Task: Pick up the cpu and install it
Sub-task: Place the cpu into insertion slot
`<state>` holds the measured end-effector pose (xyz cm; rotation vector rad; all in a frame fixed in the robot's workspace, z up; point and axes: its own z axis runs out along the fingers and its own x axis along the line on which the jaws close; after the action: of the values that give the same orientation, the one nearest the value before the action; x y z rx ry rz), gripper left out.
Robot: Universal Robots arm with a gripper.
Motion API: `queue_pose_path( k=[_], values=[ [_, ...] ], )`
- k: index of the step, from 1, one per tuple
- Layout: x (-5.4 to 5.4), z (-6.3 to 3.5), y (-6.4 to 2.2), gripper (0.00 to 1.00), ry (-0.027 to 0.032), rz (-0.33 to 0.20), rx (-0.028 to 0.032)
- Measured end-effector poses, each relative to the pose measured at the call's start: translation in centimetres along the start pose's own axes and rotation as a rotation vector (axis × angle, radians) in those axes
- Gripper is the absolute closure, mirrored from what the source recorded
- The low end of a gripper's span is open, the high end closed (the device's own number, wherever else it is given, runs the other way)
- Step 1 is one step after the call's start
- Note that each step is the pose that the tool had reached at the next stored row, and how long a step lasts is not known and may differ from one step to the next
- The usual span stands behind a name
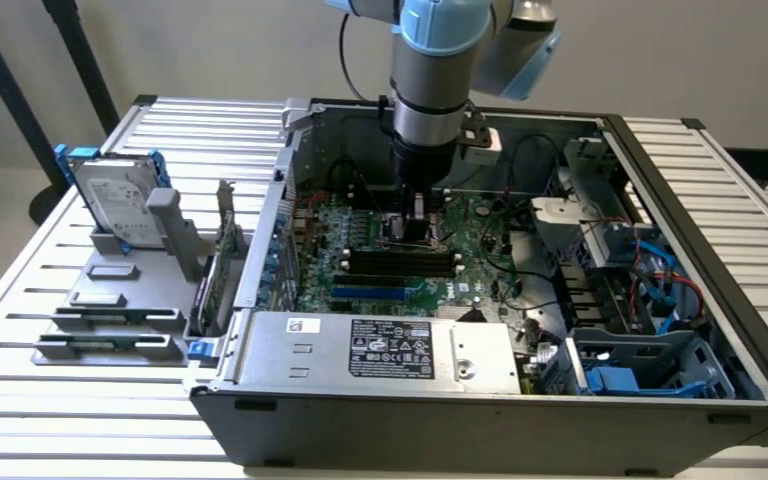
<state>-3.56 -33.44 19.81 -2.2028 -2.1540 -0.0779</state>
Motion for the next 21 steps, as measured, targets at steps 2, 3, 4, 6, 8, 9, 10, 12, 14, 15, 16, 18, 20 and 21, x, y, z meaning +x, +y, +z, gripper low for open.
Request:
queue_pose_path(
  k=[2,3,4,6,8,9,10,12,14,15,16,18,20,21],
  values=[
    [0.0,0.01,-0.01,0.45,0.0,0.0,0.0],
    [0.0,0.0,-0.01,0.45,-0.0001,0.0,0.0001],
    [-0.01,0.01,-0.01,0.45,0.0,0.0,0.0001],
    [-0.01,0.02,-0.01,0.45,-0.0001,0.0,0.0001],
    [-0.01,0.04,-0.01,0.45,-0.0001,0.0,0.0001],
    [-0.01,0.04,-0.01,0.45,-0.0001,0.0,0.0001],
    [-0.01,0.05,-0.01,0.45,-0.0001,0.0,0.0001],
    [-0.01,0.05,-0.01,0.45,0.0,0.0,0.0001],
    [-0.01,0.05,-0.01,0.45,-0.0001,0.0,0.0001],
    [-0.01,0.06,-0.01,0.45,-0.0001,0.0,0.0001],
    [-0.01,0.06,-0.01,0.45,0.0,0.0,0.0001],
    [-0.01,0.07,-0.01,0.45,-0.0001,-0.001,0.0001],
    [-0.01,0.09,-0.01,0.45,-0.0001,-0.001,0.0001],
    [-0.01,0.11,-0.01,0.45,-0.0002,-0.001,0.0002]
  ],
)
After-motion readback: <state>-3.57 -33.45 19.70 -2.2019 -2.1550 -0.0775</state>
